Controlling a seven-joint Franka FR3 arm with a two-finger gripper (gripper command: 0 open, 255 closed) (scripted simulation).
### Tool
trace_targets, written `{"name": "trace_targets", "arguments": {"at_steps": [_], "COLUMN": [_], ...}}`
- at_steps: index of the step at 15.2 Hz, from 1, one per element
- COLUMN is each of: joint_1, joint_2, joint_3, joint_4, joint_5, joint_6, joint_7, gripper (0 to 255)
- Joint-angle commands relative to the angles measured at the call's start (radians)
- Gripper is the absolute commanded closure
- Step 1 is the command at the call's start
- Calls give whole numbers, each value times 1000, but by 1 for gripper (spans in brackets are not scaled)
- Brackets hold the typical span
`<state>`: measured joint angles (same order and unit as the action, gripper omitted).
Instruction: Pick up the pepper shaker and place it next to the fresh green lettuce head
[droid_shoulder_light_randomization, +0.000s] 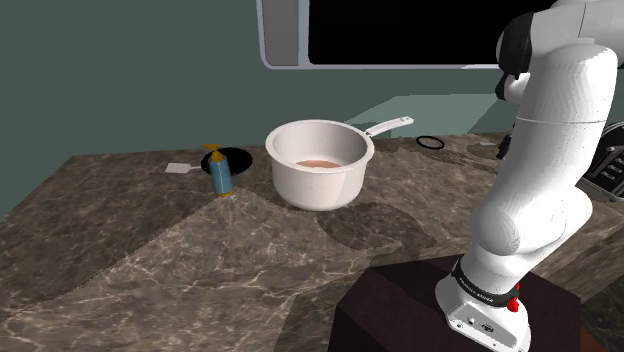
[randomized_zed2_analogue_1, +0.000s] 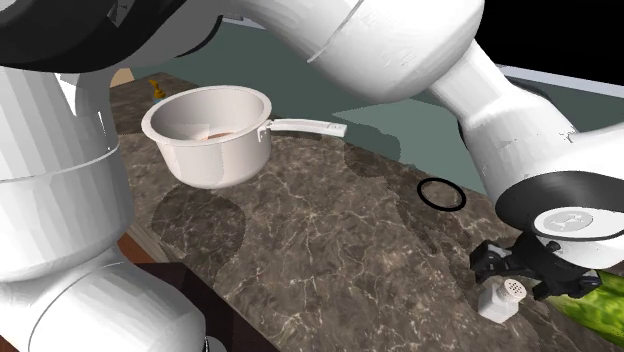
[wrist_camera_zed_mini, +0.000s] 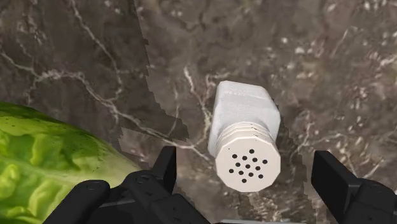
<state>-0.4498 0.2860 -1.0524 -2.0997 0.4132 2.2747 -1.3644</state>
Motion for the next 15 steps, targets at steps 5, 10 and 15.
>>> {"name": "trace_targets", "arguments": {"at_steps": [5,10,15], "joint_1": [46,84,84], "joint_2": [-60,-117,-117], "joint_3": [-49,-87,-87], "joint_4": [15,34,34], "joint_5": [-74,-143,-144], "joint_6": [-43,-84,-84], "joint_7": [49,95,95], "gripper": [0,0,0]}}
